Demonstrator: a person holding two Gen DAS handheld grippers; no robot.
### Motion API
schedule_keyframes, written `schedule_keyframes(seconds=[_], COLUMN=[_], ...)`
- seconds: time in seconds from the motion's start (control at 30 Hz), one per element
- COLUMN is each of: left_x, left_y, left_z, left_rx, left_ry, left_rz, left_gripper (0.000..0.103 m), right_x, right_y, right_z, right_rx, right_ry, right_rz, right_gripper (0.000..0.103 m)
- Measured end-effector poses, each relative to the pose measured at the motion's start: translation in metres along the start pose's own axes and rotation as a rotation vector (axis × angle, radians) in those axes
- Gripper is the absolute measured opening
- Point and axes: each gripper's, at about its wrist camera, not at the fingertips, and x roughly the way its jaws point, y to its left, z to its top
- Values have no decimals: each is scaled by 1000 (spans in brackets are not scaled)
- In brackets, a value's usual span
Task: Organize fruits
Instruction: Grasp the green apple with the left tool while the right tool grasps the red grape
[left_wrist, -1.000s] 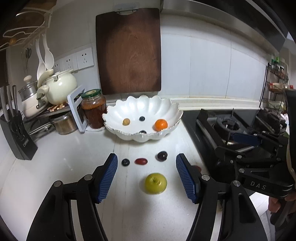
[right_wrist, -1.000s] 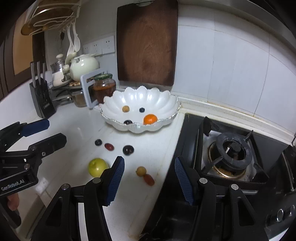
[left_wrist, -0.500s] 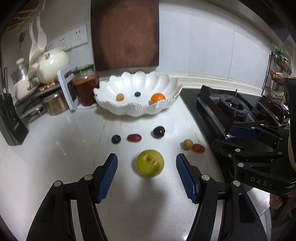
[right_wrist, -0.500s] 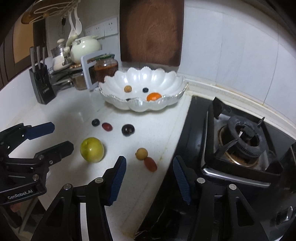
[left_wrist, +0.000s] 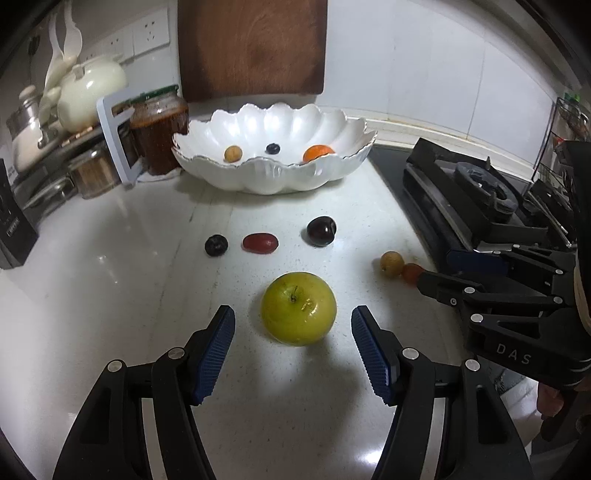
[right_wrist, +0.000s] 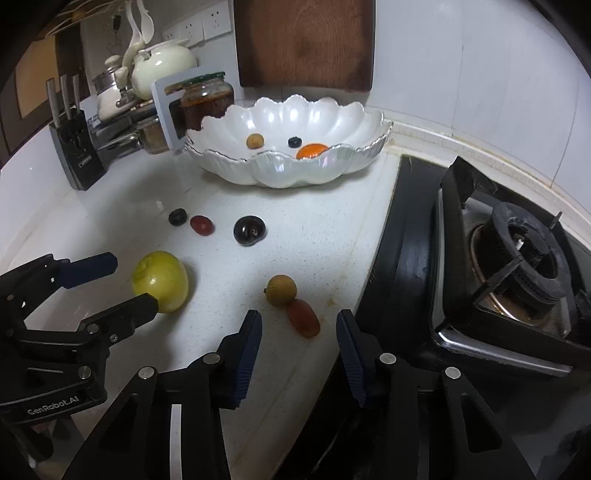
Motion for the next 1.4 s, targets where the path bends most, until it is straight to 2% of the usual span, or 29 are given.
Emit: schedule_keyframes(seconds=[0.47,0.6,0.8,1.1,1.4], left_x=[22,25,28,21,-1], left_y=[3,3,3,4,5], left_z=[4,4,3,1,9], left_rx=[-32,-27,-29,-54,-57], left_ry=[42,51,59,59,5], left_rz=[-39,-50,-47,-61,-55], left_gripper=[64,55,49,49,49], right_x=[25,27,29,16,-10], right_y=[-4,-5,-6,-3,3], right_z=[3,3,3,1,7], right_rx=[-1,2,12,16,37], right_ry=[46,57,58,27,-32], right_rz=[17,25,27,23,24], right_gripper=[31,25,21,20,20])
